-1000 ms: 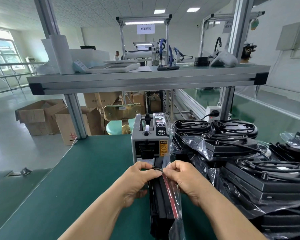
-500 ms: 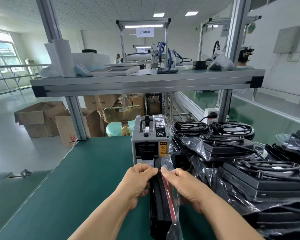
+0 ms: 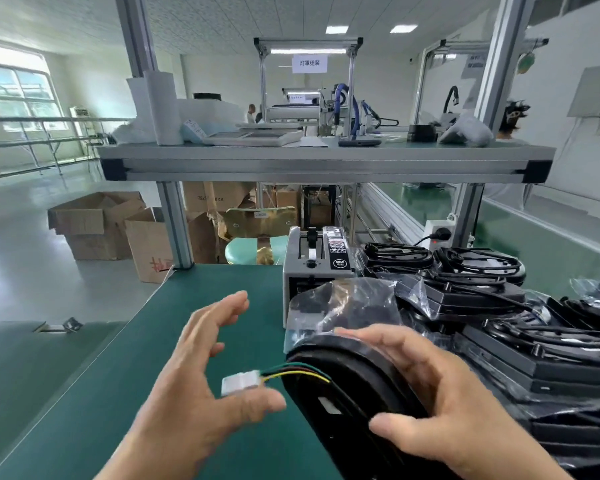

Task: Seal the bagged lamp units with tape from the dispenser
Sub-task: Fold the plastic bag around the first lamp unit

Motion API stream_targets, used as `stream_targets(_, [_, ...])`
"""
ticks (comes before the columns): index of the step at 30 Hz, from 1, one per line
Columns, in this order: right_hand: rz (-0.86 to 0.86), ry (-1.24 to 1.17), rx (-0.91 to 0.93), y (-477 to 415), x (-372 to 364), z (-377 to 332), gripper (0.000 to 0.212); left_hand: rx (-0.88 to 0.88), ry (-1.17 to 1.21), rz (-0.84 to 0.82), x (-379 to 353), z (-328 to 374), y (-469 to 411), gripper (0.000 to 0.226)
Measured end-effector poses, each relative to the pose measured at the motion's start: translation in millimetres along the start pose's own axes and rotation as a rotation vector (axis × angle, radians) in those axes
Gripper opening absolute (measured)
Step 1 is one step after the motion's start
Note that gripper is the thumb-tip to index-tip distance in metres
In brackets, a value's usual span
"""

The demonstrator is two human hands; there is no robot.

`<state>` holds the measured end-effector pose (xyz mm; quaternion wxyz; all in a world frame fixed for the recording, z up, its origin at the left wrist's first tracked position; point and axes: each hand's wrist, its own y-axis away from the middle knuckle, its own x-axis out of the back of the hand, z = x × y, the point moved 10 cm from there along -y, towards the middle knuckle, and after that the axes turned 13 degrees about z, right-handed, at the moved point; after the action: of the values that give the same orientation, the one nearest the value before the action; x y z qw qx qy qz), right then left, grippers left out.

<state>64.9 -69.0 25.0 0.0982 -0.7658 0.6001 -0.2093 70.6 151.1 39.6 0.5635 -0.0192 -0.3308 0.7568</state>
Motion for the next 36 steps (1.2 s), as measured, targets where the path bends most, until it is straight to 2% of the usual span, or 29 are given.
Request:
stream_targets(2, [-0.087,0.025,0.08,4.0,-4.9,-16.7,0.069,-0.032,-0.059,-0.149,-3.9,6.6,4.9,0.121])
stream_targets(4, [-0.165,0.017,0.117,7.0,-12.3,-31.0,0.067,-0.111,-0.09,-0.241,-6.5,18.4,9.6,0.124])
stream_targets(9, [-0.284,-0.035,0.167,5.1,-29.7,-51.4,0.066,-0.177,0.042,-0.328,-3.0,39.1,16.0,0.119])
stream_targets(11, [-0.325,-0.089,0.122,3.8,-36.9,-51.2,0.068,-0.162,0.118,-0.374,-3.0,42.8,20.0,0.113])
stream_targets(13, [-0.337,-0.118,0.047,1.9,-41.7,-45.8,0.07,-0.086,0.235,-0.402,-4.1,42.1,23.8,0.097])
stream_targets(14, [-0.329,-0.108,0.01,0.2,-44.9,-41.8,0.068,-0.037,0.288,-0.364,-2.9,38.8,23.3,0.086])
stream_targets(16, [-0.254,0.027,-0.044,-8.9,-50.2,-28.1,0.062,0.085,0.343,-0.189,3.8,22.6,15.5,0.065])
stream_targets(20, [-0.071,0.396,-0.025,-35.6,-59.2,-13.0,0.045,0.412,0.428,0.054,8.6,-46.0,-0.5,0.043])
stream_targets(22, [0.059,0.384,-0.007,-41.7,-50.0,-16.2,0.053,0.585,0.464,0.154,13.9,-95.1,-15.0,0.03])
stream_targets(24, [0.184,0.299,0.026,-37.1,-32.9,-19.7,0.05,0.732,0.501,0.33,30.1,-149.1,-35.1,0.017])
stream_targets(27, [0.282,0.239,0.055,-17.9,-14.2,-14.3,0.048,0.919,0.56,0.574,52.5,-225.3,-67.2,0.018])
stream_targets(29, [0.301,0.229,-0.037,-3.7,-12.6,1.6,0.042,1.022,0.524,0.658,58.1,-265.4,-85.1,0.023])
stream_targets(30, [0.326,0.252,-0.066,2.2,-10.9,6.1,0.046,1.053,0.509,0.702,58.6,-281.1,-92.9,0.03])
stream_targets(32, [0.322,0.336,-0.098,7.1,-7.0,7.7,0.073,1.089,0.485,0.792,56.4,-302.4,-104.5,0.044])
stream_targets(34, [0.268,0.403,-0.153,6.6,-4.5,6.0,0.094,1.115,0.408,0.814,51.5,-319.3,-111.0,0.044])
stream_targets(36, [0.249,0.486,-0.085,10.7,4.1,-2.4,0.087,1.124,0.367,0.814,50.4,-339.0,-112.7,0.041])
